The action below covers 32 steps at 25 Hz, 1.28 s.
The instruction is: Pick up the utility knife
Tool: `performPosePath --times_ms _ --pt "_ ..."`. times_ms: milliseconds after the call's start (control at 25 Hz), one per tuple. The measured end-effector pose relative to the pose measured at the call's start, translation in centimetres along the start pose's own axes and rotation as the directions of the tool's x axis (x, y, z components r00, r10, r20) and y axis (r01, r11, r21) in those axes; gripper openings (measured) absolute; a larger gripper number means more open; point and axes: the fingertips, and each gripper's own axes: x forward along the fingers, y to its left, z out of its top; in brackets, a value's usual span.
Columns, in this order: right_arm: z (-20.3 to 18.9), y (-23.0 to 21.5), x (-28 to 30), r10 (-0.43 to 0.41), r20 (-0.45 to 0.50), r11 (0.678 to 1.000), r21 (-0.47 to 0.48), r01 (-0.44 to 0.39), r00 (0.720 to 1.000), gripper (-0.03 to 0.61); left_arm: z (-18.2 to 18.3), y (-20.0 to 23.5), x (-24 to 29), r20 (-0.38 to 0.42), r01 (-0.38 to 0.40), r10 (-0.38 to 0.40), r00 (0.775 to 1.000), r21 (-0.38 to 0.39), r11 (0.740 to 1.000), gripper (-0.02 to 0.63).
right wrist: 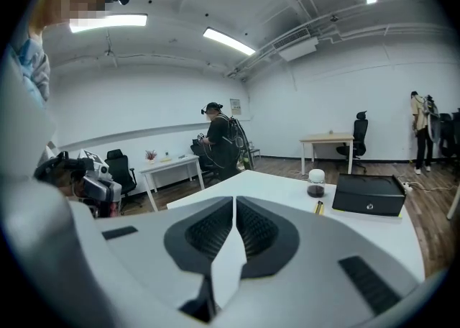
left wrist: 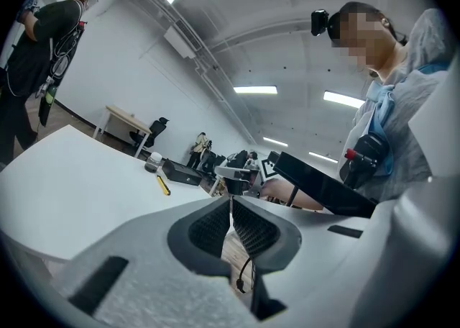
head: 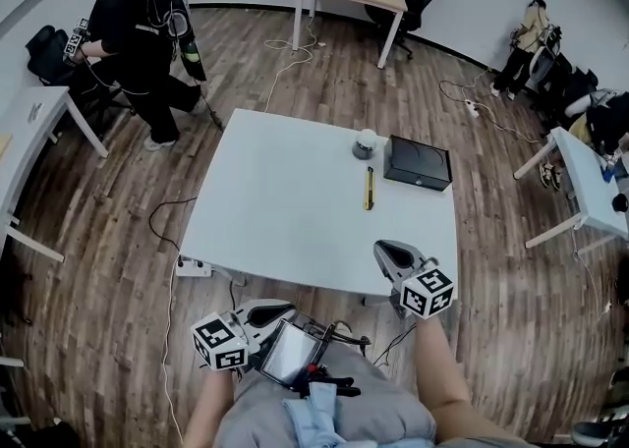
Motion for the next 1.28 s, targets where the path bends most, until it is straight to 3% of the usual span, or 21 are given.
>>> performPosePath --times_ms 600,1280 --pt "-3.1 -5.0 4.1 -0.106 -0.106 0.994 -0.009 0.105 0.989 0.031 -0.9 0.7 -1.1 -0.025 -0.033 0.033 0.999 -0.02 0.999 0.018" --pt "-6.3 -10.4 7.4 -0.17 -0.198 0.984 0.019 0.177 0.965 0.031 -1.7 1.7 -1.1 -0.042 -0.072 0.07 0.997 -0.048 0.996 0.018"
